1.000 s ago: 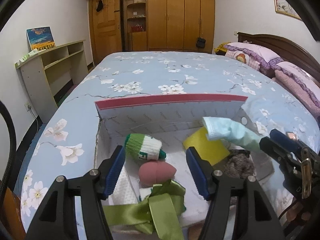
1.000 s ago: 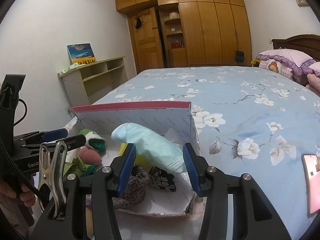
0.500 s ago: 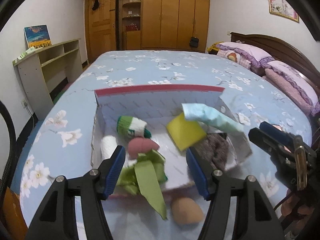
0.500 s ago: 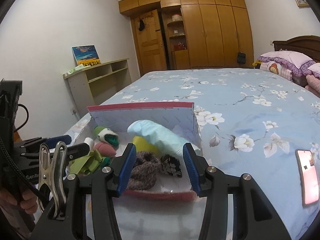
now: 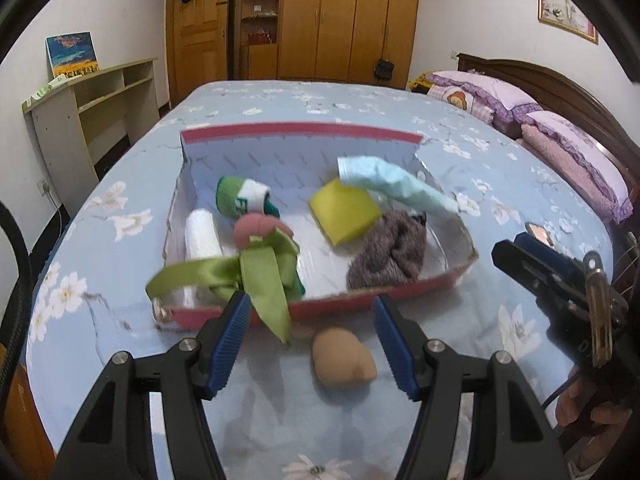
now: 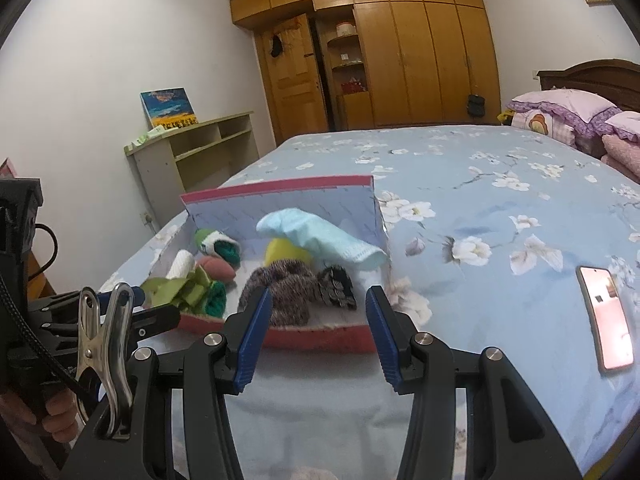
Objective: Organize soft objects
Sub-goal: 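Grasp the beige egg-shaped sponge beside the box with the left tool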
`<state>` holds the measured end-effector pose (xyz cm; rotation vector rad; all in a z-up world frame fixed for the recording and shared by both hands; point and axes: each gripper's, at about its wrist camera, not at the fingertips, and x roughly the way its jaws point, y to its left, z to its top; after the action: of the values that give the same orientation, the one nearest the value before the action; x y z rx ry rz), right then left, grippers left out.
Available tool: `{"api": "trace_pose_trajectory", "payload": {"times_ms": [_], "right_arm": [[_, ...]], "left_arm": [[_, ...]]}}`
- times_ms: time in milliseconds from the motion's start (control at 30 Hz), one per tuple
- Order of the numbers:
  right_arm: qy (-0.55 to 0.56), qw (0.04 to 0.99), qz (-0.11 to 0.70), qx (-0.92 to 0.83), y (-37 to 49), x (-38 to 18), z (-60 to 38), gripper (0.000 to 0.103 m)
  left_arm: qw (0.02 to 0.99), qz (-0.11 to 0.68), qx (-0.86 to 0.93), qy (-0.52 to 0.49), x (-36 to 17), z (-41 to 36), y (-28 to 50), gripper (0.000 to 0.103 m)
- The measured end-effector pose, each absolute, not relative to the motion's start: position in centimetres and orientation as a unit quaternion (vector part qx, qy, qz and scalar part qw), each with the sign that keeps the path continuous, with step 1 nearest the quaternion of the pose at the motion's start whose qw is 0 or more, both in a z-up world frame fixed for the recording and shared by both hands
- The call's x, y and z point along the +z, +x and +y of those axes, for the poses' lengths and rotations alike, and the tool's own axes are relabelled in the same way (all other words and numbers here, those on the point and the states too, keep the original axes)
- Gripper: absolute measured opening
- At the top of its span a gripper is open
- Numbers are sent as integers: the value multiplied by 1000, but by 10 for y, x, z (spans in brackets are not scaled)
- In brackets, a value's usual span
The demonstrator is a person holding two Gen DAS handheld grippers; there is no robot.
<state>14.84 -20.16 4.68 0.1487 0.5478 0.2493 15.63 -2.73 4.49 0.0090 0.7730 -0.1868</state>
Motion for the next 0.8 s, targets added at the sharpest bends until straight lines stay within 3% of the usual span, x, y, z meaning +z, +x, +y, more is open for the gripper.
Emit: {"api": "trace_pose_trajectory", "payload": {"times_ms": [800], "right_arm": [[95, 939, 310, 116, 125, 9, -216, 50]], "left_arm": [[893, 441, -92, 6, -12, -52, 162, 66]]}}
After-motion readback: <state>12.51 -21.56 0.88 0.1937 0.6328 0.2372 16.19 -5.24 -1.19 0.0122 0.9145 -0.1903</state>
